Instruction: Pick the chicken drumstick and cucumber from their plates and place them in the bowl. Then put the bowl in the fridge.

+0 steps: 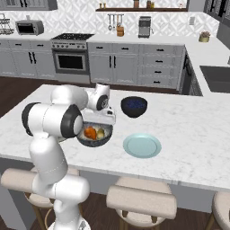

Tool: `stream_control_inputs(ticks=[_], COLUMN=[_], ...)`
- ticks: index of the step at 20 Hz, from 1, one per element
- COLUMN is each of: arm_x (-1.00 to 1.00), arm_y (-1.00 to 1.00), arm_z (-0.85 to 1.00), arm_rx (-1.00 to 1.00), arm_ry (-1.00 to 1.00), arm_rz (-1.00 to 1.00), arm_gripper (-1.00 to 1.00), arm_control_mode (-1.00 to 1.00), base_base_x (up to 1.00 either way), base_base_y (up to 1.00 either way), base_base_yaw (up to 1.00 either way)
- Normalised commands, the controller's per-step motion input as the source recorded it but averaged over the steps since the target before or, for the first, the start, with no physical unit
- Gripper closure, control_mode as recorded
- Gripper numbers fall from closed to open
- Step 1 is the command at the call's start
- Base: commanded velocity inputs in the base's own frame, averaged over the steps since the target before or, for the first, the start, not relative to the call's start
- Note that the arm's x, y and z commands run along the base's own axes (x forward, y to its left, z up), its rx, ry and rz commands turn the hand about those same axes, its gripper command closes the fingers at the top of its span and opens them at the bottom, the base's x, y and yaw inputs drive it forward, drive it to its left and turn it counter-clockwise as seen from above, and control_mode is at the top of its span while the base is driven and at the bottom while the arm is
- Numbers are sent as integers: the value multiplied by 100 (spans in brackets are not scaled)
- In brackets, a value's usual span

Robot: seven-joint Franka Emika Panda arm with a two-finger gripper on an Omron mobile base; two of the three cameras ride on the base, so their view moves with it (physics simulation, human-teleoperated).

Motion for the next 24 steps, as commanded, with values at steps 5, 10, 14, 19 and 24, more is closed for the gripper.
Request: stream_control_inputs(ticks=[5, 10, 14, 19, 24], arm_x=[-83, -100, -69, 0, 9], arm_y=[30, 38, 44, 6, 2], arm_z=[56, 27, 1, -2, -11], arm_rx=[-6, -11, -12, -10, -10], arm_ry=[-8, -5, 1, 3, 9], arm_rz=[6, 13, 20, 26, 30], arm_gripper=[-100, -100, -100, -100, -100], arm_control_mode=[-100, -100, -100, -100, -100], base_base_x=[0, 0, 0, 0, 0], base_base_y=[0, 0, 0, 0, 0], base_base_yaw=[0, 0, 0, 0, 0])
